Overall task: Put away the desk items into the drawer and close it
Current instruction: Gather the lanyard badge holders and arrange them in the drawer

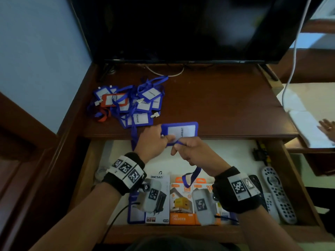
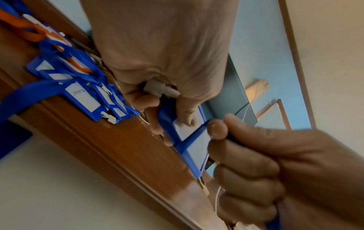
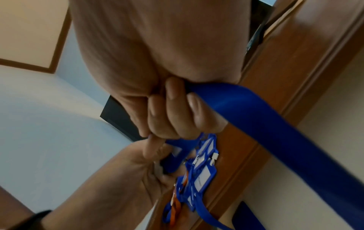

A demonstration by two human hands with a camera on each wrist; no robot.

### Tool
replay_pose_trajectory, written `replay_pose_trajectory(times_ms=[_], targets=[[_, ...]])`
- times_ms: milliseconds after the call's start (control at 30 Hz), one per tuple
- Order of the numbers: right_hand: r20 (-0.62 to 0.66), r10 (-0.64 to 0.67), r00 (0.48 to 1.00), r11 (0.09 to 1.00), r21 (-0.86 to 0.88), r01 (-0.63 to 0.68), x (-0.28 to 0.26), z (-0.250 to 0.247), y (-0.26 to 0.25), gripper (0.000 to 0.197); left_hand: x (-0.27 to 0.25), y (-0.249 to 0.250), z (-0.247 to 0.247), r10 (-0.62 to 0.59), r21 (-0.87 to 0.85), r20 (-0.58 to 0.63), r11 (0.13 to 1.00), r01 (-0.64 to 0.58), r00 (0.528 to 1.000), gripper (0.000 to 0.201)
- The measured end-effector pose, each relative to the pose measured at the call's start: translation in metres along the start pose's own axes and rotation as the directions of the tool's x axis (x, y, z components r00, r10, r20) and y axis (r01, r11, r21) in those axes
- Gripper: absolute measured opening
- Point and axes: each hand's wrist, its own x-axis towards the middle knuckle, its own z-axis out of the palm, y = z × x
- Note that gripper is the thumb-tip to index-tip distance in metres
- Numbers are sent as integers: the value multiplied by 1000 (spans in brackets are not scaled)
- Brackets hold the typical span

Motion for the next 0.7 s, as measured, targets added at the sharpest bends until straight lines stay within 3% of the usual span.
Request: replay_pose_trajectory(times_ms=[67, 200, 400, 500, 600, 700], targets=[[-19, -18, 1000, 999, -47, 17, 1, -6, -2, 30, -4, 1, 2, 22, 123, 77, 992, -31, 997, 30], [-10, -31, 999, 988, -149, 29, 3, -15, 3, 31, -13, -4, 2, 46, 107, 270, 991, -78, 962, 19], [94, -13, 995, 966, -255, 37, 5, -16, 13, 29, -19, -15, 0, 1, 166, 511, 981, -100, 860, 11], [86, -10, 996, 966, -258, 32, 8, -18, 15, 22, -19, -15, -6, 30, 66, 616, 994, -89, 787, 8], [32, -35, 999, 991, -128, 39, 4, -25, 15, 19, -19, -13, -16, 91, -141, 672, 990, 7, 735, 15], [6, -65, 998, 997, 30, 64, 3, -28, 19, 25, -20, -11, -25, 167, -340, 634, 937, 79, 755, 17]])
